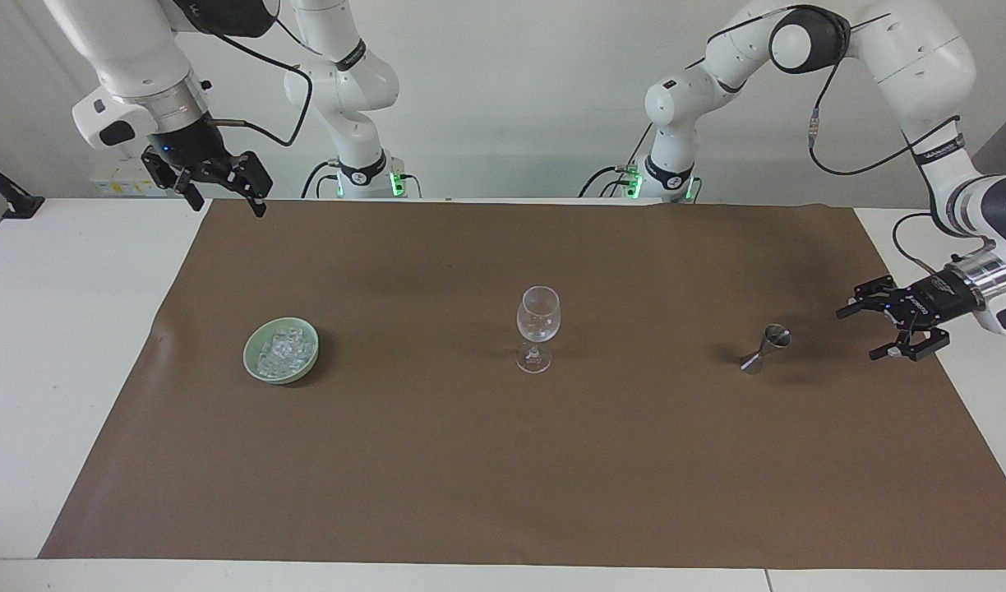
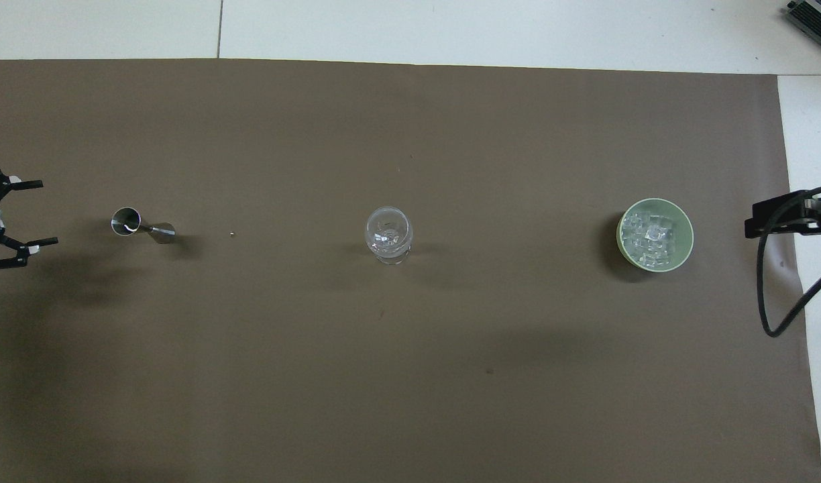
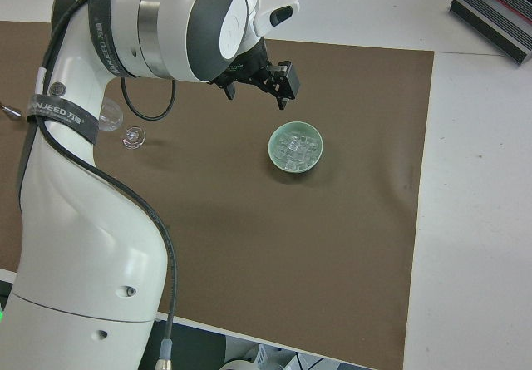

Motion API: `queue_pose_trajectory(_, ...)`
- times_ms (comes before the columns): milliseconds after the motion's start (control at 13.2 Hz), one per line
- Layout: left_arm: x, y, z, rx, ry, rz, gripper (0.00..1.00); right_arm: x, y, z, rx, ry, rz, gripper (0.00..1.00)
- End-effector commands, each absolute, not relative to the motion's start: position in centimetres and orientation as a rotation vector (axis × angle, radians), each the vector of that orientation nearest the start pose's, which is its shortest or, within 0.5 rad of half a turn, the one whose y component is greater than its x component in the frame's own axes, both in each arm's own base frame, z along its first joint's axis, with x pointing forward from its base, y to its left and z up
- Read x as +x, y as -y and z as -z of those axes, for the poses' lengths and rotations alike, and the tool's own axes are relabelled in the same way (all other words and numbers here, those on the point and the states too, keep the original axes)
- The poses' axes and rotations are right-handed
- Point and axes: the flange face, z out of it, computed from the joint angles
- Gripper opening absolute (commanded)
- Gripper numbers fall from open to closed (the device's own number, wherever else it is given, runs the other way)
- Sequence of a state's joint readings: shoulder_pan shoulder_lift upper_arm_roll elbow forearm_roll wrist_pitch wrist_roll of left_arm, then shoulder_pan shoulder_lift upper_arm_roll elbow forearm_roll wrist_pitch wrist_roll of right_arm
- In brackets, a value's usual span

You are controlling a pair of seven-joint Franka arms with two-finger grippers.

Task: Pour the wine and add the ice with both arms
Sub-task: 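Reach the left gripper to the silver jigger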

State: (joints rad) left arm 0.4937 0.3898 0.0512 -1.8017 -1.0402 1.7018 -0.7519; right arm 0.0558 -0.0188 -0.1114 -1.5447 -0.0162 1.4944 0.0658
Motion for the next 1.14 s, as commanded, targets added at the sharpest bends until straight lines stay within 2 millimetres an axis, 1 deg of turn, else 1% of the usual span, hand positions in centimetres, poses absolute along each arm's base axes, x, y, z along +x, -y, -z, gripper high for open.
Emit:
queue_pose_trajectory(0, 53.7, -23.3, -32.6, 1.291, -1.719, 0.599, 1.00, 53.3, 3.2, -64.2, -3.132, -0.212, -0.058, 1.00)
queue_pose_trajectory(76, 53.7, -23.0, -31.9, 1.267, -1.750, 0.572, 1.00, 53.4, 3.1, -64.1, -3.134, -0.207, -0.061, 1.00)
queue_pose_trajectory(152, 52.9, -22.7, -30.7, 1.240, -1.789, 0.559, 1.00, 53.3, 3.1, -64.2, -3.132, -0.209, -0.056, 1.00)
queue_pose_trajectory(227, 52.2, -22.4, -30.1, 1.198, -1.800, 0.562, 1.00, 53.3, 3.1, -64.2, -3.134, -0.207, -0.056, 1.00)
queue_pose_trajectory(303, 51.8, -22.1, -29.9, 1.161, -1.798, 0.567, 1.00, 53.4, 3.1, -64.1, -3.134, -0.209, -0.058, 1.00)
queue_pose_trajectory(455, 51.1, -20.7, -28.8, 1.108, -1.822, 0.570, 1.00, 53.4, 3.1, -64.1, -3.134, -0.207, -0.061, 1.00)
queue_pose_trajectory(531, 51.0, -19.9, -28.4, 1.107, -1.817, 0.577, 1.00, 53.3, 3.1, -64.2, -3.134, -0.207, -0.056, 1.00)
queue_pose_trajectory(606, 50.4, -19.4, -28.0, 1.107, -1.810, 0.569, 1.00, 53.3, 3.1, -64.2, -3.133, -0.209, -0.056, 1.00)
queue_pose_trajectory(682, 49.4, -18.5, -26.8, 1.078, -1.820, 0.559, 1.00, 53.4, 3.1, -64.1, -3.134, -0.207, -0.058, 1.00)
queue_pose_trajectory(758, 48.6, -17.8, -26.2, 1.065, -1.804, 0.538, 1.00, 53.4, 3.1, -64.1, -3.134, -0.207, -0.058, 1.00)
queue_pose_trajectory(909, 47.5, -16.0, -25.2, 1.065, -1.777, 0.523, 1.00, 53.3, 3.1, -64.2, -3.133, -0.209, -0.056, 1.00)
queue_pose_trajectory(985, 46.7, -15.7, -24.6, 1.024, -1.783, 0.495, 1.00, 53.3, 3.1, -64.2, -3.133, -0.209, -0.056, 1.00)
queue_pose_trajectory(1061, 46.3, -15.0, -24.1, 0.990, -1.782, 0.490, 1.00, 53.4, 3.1, -64.1, -3.134, -0.207, -0.058, 1.00)
